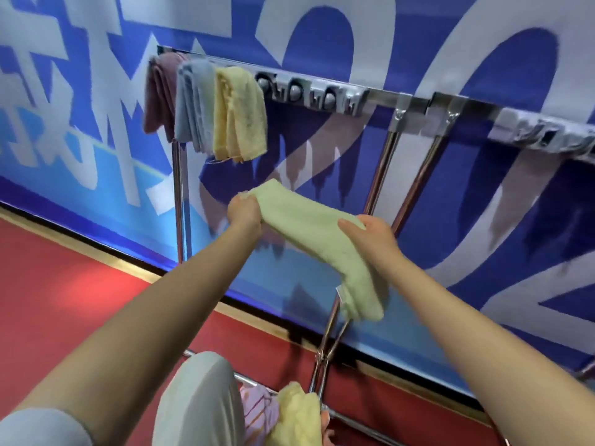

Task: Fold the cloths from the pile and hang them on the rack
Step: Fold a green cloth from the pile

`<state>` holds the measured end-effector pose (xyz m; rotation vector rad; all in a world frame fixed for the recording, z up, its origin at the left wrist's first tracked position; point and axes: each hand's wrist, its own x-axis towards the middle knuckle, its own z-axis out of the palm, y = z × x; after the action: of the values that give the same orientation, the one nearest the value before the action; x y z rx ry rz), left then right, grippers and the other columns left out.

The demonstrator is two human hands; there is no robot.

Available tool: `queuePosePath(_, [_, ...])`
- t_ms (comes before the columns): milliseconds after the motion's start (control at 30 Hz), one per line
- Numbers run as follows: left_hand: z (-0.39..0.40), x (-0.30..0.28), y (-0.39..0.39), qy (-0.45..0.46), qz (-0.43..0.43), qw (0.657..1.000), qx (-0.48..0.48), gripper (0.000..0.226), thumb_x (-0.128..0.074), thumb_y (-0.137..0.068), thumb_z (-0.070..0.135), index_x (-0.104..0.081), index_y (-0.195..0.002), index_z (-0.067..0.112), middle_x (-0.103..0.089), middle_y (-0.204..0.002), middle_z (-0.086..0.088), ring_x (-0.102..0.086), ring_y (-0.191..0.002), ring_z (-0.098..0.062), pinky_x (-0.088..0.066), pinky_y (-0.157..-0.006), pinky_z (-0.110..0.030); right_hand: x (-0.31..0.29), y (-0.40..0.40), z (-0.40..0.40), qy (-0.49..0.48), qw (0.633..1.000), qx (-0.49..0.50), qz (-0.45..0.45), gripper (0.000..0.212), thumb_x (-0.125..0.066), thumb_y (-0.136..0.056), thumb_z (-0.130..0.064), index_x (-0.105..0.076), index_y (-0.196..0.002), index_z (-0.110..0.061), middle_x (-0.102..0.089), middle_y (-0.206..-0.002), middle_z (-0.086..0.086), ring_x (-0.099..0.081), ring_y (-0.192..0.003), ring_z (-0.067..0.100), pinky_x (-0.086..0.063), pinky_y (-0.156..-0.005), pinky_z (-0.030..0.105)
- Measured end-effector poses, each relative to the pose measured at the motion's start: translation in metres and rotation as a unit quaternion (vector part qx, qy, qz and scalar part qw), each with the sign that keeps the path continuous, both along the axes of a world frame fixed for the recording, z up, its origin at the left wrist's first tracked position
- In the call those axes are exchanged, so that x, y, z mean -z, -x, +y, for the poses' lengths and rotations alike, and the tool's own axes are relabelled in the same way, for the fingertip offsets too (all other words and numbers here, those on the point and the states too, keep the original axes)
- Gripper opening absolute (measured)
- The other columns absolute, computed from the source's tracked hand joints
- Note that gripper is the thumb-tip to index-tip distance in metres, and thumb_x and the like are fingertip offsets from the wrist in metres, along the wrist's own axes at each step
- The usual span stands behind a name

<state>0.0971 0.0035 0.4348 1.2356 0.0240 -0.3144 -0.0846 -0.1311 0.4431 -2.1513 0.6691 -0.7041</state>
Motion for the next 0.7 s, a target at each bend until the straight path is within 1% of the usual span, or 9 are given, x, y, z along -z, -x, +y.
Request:
queuePosePath(100, [-0.005, -0.016, -0.016, -0.042, -0.039, 0.998, 0.031, 0.043, -0.048, -0.091, 0.003, -0.053, -0.133, 0.011, -0.055, -0.128, -0.008, -0.057, -0.109, -0.028, -0.051, -0.088, -0.036, -0.051, -0.016, -0.008, 0.079, 0.997, -0.008, 0.018, 0.033, -0.061, -0.089, -0.032, -0.06, -0.076, -0.002, -0.059, -0.071, 0.008, -0.052, -0.069, 0.021, -0.04, -0.062, 0.031])
queuePosePath(167, [-0.01, -0.025, -0.026, -0.112, -0.088, 0.987, 0.071, 0.046, -0.045, -0.088, 0.002, -0.055, -0.132, 0.014, -0.052, -0.135, -0.006, -0.056, -0.113, -0.031, -0.055, -0.086, -0.041, -0.081, -0.03, -0.014, 0.09, 0.996, -0.009, 0.018, 0.032, -0.061, -0.088, -0.029, -0.063, -0.082, 0.002, -0.061, -0.076, 0.012, -0.054, -0.072, 0.022, -0.042, -0.065, 0.033])
queuePosePath(267, [-0.009, -0.051, -0.032, -0.172, -0.144, 0.97, 0.095, 0.034, -0.043, -0.09, -0.003, -0.065, -0.112, 0.011, -0.053, -0.125, -0.009, -0.056, -0.108, -0.034, -0.056, -0.085, -0.045, -0.129, -0.056, -0.019, 0.082, 0.996, -0.014, 0.035, 0.028, -0.065, -0.082, -0.027, -0.063, -0.073, 0.0, -0.052, -0.07, 0.01, -0.048, -0.068, 0.017, -0.037, -0.062, 0.03])
queuePosePath(367, [-0.012, -0.072, -0.046, -0.219, -0.181, 0.953, 0.108, 0.038, -0.042, -0.091, -0.002, -0.061, -0.123, 0.004, -0.059, -0.125, -0.015, -0.059, -0.103, -0.033, -0.057, -0.081, -0.041, -0.175, -0.086, -0.013, 0.089, 0.994, -0.022, 0.059, 0.023, -0.068, -0.078, -0.029, -0.054, -0.069, -0.013, -0.045, -0.068, 0.008, -0.043, -0.064, 0.018, -0.033, -0.058, 0.029])
queuePosePath(467, [-0.018, -0.087, -0.062, -0.268, -0.199, 0.934, 0.123, 0.033, -0.04, -0.094, 0.007, -0.06, -0.118, -0.002, -0.063, -0.115, -0.021, -0.062, -0.098, -0.034, -0.054, -0.079, -0.035, -0.213, -0.118, -0.003, 0.092, 0.994, -0.026, 0.058, 0.021, -0.07, -0.079, -0.029, -0.058, -0.076, -0.012, -0.057, -0.075, 0.007, -0.052, -0.066, 0.019, -0.04, -0.059, 0.028])
queuePosePath(500, [-0.018, -0.093, -0.065, -0.268, -0.207, 0.932, 0.126, 0.031, -0.038, -0.096, 0.011, -0.06, -0.115, -0.002, -0.062, -0.109, -0.02, -0.062, -0.097, -0.034, -0.051, -0.074, -0.032, -0.223, -0.129, 0.0, 0.095, 0.993, -0.029, 0.061, 0.023, -0.071, -0.079, -0.03, -0.062, -0.082, -0.009, -0.061, -0.08, 0.007, -0.056, -0.068, 0.02, -0.043, -0.06, 0.028])
queuePosePath(600, [-0.021, -0.112, -0.076, -0.205, -0.209, 0.946, 0.141, 0.027, -0.037, -0.1, 0.021, -0.059, -0.096, 0.008, -0.058, -0.085, -0.009, -0.055, -0.072, -0.02, -0.039, -0.055, -0.026, -0.243, -0.163, 0.008, 0.1, 0.991, -0.052, 0.076, 0.029, -0.072, -0.081, -0.032, -0.065, -0.094, -0.006, -0.066, -0.089, 0.006, -0.061, -0.072, 0.017, -0.047, -0.059, 0.027])
queuePosePath(633, [-0.022, -0.117, -0.08, -0.173, -0.219, 0.949, 0.144, 0.028, -0.037, -0.1, 0.023, -0.06, -0.092, 0.009, -0.06, -0.085, -0.009, -0.055, -0.072, -0.02, -0.042, -0.058, -0.027, -0.247, -0.174, 0.01, 0.095, 0.99, -0.063, 0.078, 0.028, -0.071, -0.082, -0.031, -0.065, -0.095, -0.007, -0.067, -0.09, 0.006, -0.062, -0.074, 0.017, -0.047, -0.059, 0.027])
queuePosePath(700, [-0.024, -0.123, -0.091, -0.097, -0.238, 0.958, 0.128, 0.039, -0.037, -0.101, 0.031, -0.064, -0.1, 0.004, -0.067, -0.1, -0.018, -0.06, -0.084, -0.024, -0.047, -0.071, -0.033, -0.251, -0.195, 0.015, 0.08, 0.99, -0.081, 0.082, 0.028, -0.071, -0.083, -0.029, -0.065, -0.1, -0.007, -0.068, -0.094, 0.006, -0.064, -0.079, 0.017, -0.047, -0.058, 0.026])
